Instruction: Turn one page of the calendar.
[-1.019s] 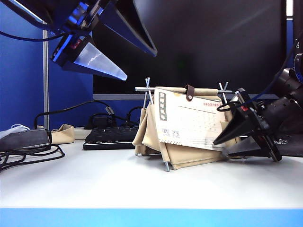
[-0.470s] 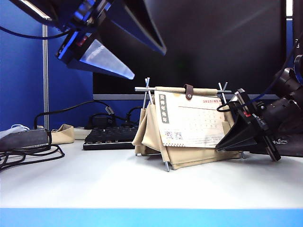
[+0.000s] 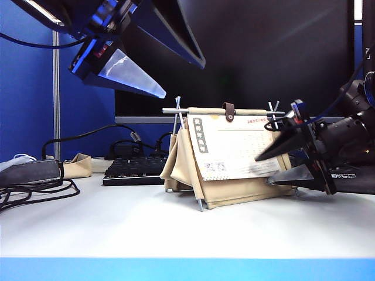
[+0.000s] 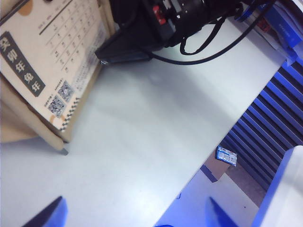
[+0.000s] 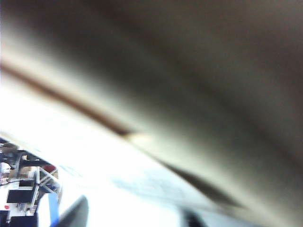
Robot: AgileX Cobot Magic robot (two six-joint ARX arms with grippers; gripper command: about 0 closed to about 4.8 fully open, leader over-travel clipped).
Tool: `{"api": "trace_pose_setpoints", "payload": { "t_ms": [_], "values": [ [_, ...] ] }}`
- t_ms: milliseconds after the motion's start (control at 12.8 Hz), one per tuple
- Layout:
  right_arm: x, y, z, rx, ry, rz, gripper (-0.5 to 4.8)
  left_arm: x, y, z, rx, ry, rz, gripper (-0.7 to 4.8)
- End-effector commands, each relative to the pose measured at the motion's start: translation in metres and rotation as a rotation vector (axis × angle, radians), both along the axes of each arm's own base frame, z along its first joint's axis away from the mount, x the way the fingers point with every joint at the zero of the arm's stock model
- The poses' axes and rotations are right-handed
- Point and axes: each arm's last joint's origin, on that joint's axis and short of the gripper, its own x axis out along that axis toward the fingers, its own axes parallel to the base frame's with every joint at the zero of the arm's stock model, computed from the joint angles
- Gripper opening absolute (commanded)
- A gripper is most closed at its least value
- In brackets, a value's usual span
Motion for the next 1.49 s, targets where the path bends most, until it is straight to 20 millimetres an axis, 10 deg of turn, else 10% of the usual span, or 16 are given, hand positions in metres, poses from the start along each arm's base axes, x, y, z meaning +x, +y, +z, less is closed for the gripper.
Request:
{"api": "trace_pose_setpoints", "payload": {
  "t_ms": [78,314,549,1019,1255,1490],
  "values": [
    [0.003,0.000,0.005,0.002,-0.044,-0.003,2.35,0.000,0.000,0.003,-0.008,-0.016,-0.005,3.82],
    [0.005,0.001,0.014,0.015,-0.082,-0.013,2.31,0.000,0.000,0.003,0.001,-0.027,0.012,3.82],
    [0.007,0.001,0.027,0.072,-0.111,-0.002,-0.06,0.001,-0.001,0.004,-0.010,-0.046,0.013,3.82],
    [-0.013,0.024,0.076,0.166,-0.186,0.160,-0.06,0.002,-0.001,0.004,0.001,-0.064,0.014,3.82],
    [-0.037,0.030,0.135,0.187,-0.277,0.147,-0.06,0.001,-0.001,0.004,0.002,-0.059,0.010,3.81],
    [-0.035,0.052,0.189,0.165,-0.557,-0.008,-0.06,-0.063,-0.043,0.003,0.021,-0.073,-0.237,3.81]
  ]
}}
